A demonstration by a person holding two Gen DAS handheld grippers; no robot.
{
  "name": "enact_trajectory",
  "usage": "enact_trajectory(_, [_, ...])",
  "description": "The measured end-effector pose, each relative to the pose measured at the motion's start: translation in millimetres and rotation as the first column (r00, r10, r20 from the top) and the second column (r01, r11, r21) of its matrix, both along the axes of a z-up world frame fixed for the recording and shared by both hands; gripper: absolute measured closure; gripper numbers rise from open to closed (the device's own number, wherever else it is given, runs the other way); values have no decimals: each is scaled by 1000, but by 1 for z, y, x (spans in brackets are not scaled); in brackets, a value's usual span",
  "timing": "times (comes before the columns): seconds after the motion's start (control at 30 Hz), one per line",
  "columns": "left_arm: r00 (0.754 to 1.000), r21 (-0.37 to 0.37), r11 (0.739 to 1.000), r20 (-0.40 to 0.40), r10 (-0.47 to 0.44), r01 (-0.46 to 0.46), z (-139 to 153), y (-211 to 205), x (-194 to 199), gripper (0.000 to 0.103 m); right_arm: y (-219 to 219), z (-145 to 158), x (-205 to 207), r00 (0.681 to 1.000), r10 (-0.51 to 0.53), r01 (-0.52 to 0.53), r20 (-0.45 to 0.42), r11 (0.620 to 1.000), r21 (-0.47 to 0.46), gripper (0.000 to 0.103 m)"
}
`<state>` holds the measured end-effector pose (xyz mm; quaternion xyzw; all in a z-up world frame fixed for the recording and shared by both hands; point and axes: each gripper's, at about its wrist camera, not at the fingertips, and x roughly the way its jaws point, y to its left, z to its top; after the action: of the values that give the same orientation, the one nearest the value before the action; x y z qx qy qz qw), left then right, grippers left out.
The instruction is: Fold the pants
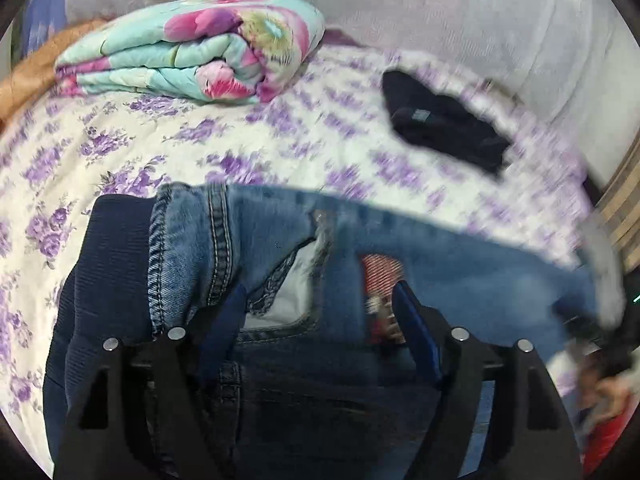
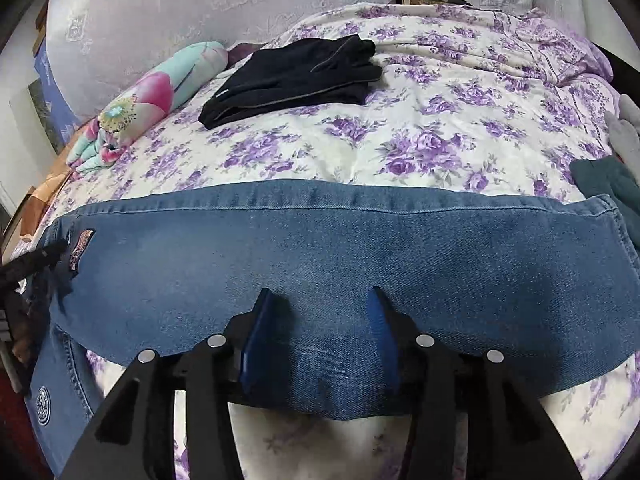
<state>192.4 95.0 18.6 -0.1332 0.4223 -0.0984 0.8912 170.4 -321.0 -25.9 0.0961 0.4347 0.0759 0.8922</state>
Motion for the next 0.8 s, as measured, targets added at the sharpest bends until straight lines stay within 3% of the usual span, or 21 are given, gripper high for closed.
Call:
enact_trajectory(0.07, [999,-60,998,32,17,-15,17,14,1,27,4,4,-1,1000,1,-1,14,1000,-13,50])
enact_trajectory(0.1, [997,-34,998,67,46,-44,31,25,1,24,5,6,-2,1000,-5,6,20,1000,-31,44])
enact_trajectory(0.13, [992,15,997,101,74,-76,41,34,3,14,12,9,-3,999,-21,24,39,998,-62,42])
enact_trajectory(0.2, [986,91,989,126,106,-118,49,47,9,10,36,31,-2,995,37,-31,93,997,-67,36])
enact_trajectory(0.27, [987,104,985,101,128,-138,42,62,20,10,60,47,2,988,96,-92,121,995,-34,30])
enact_trajectory(0.33, [991,42,991,43,129,-131,17,74,32,10,82,52,13,982,142,-142,121,990,-9,21])
enact_trajectory(0.43, [990,27,994,-90,112,-110,-26,78,45,14,119,27,36,984,171,-167,53,984,-68,18])
enact_trajectory(0.5, [992,-16,995,-74,101,-102,-23,82,45,14,130,0,48,983,180,-181,-19,977,-114,12])
enact_trajectory(0.57, [993,-15,995,-74,96,-98,-24,81,46,13,131,4,46,978,207,-206,-3,972,-116,6])
enact_trajectory(0.7, [995,57,993,13,103,-104,-8,71,34,14,118,19,31,981,167,-160,96,985,-71,6])
enact_trajectory(0.8, [991,65,993,97,89,-95,9,67,20,13,108,40,12,954,184,-197,235,980,31,5])
